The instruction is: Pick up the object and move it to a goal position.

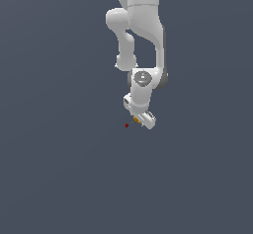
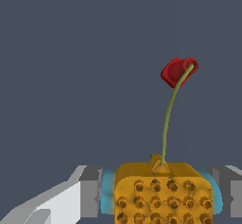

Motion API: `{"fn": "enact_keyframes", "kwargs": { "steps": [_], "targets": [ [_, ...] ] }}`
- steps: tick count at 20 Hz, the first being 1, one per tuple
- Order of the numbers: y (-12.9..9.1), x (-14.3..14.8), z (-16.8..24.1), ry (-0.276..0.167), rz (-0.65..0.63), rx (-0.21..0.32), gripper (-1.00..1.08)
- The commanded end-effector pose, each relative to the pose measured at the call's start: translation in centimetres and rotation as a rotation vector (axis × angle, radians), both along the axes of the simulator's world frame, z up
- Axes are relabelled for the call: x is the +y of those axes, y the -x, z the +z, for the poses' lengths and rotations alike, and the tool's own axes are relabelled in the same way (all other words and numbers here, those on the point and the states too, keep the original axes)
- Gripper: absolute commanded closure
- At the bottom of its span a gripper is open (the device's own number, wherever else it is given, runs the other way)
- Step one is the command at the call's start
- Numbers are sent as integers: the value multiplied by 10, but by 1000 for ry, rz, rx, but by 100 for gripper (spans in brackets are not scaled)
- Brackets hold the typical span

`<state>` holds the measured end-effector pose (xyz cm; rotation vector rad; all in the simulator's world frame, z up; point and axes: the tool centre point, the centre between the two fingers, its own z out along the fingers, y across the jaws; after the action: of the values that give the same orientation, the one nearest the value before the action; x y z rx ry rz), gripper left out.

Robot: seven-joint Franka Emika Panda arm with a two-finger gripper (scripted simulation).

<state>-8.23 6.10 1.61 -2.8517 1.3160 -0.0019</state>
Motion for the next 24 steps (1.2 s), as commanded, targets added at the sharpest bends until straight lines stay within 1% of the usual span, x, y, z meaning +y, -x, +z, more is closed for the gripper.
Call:
{"fn": "enact_keyframes", "kwargs": {
  "steps": [1,6,11,17,24],
  "targets": [
    [0,0,0,0,1,0,108],
    [-5,-7,9,0,1,0,108],
    [-17,-24,29,0,0,0,108],
    [-40,-56,67,0,0,1,108],
    [-74,-102,122,1,0,1,108]
  ]
}}
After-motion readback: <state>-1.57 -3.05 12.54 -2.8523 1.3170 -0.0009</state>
